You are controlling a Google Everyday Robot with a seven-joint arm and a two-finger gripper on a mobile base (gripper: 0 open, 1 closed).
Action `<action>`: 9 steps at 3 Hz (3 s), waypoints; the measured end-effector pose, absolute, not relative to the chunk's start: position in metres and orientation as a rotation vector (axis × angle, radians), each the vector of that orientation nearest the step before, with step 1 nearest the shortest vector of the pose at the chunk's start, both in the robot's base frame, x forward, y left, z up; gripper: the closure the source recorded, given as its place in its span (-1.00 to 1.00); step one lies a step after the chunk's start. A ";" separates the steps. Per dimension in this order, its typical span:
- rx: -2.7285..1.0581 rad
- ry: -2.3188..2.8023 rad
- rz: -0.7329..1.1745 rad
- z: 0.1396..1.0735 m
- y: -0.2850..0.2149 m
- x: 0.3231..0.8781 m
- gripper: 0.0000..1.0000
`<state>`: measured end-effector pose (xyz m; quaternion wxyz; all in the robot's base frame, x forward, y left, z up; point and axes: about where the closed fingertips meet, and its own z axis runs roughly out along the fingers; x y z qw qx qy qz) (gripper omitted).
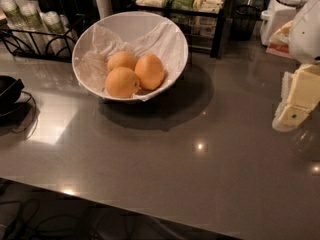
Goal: Pick orange from white bowl
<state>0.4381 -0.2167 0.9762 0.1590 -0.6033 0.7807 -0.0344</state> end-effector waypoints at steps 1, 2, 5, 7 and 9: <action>-1.727 2.215 -0.087 0.977 -0.211 0.447 -1.00; -1.753 2.158 -0.040 0.977 -0.189 0.474 -1.00; -1.703 2.094 0.052 0.958 -0.150 0.521 -1.00; -1.700 2.080 0.074 0.953 -0.142 0.529 -1.00; -1.730 1.901 0.189 0.942 -0.057 0.607 -1.00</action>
Offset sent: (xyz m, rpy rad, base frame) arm 0.0651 0.0515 -0.0023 0.0946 0.0036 0.1096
